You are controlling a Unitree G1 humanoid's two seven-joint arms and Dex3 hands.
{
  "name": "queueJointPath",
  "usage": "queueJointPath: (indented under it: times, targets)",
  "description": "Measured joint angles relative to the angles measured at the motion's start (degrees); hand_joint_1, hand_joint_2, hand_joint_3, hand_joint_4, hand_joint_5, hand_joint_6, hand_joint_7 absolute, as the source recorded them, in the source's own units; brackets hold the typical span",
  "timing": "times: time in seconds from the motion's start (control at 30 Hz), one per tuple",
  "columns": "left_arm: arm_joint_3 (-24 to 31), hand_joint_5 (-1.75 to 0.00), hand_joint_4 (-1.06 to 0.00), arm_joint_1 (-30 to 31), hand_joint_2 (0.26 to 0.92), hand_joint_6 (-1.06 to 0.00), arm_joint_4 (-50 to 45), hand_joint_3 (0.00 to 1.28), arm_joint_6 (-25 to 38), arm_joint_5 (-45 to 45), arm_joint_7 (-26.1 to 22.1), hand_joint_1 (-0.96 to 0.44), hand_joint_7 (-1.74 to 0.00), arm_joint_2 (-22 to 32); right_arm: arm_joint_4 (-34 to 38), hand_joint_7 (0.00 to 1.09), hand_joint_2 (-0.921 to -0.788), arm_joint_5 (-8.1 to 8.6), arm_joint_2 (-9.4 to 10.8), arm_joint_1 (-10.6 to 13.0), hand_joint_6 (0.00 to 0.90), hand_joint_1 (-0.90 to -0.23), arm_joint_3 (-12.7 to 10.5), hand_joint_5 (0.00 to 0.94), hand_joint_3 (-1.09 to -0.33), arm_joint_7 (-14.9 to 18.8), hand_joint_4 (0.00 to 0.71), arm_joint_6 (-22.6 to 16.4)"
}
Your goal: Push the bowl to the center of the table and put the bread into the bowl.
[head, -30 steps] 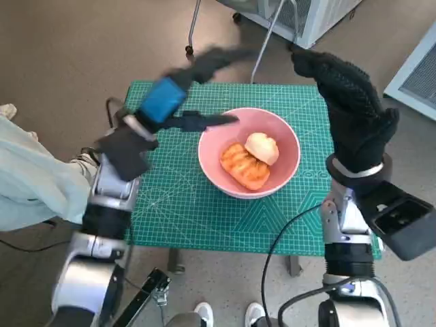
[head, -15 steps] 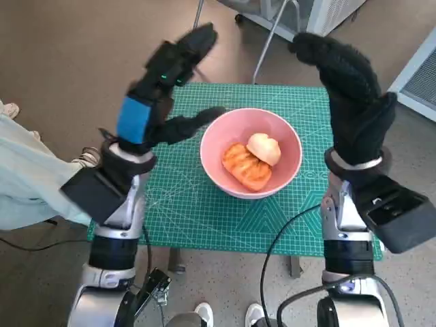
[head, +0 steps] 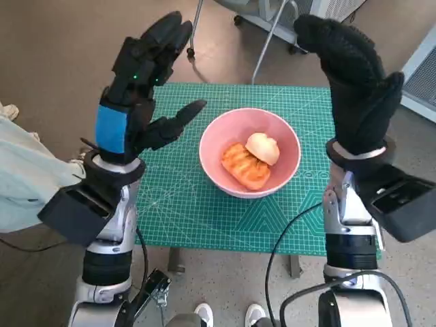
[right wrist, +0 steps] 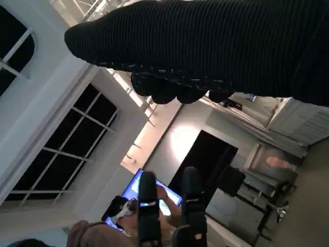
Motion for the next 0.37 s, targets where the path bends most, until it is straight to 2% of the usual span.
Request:
queueJointPath:
  times: [0.37]
  targets:
    - [-0.09, 0.0, -0.39, 0.29, 0.921, -0.29, -0.13, 0.22, -0.34, -0.34, -0.04, -0.33, -0.35, -0.41, -0.11, 0.78, -0.921, -0.05, -0.17, -0.11, -0.001, -0.61, 0.15, 0.058, -0.804, 0.04, 0.209, 0.34]
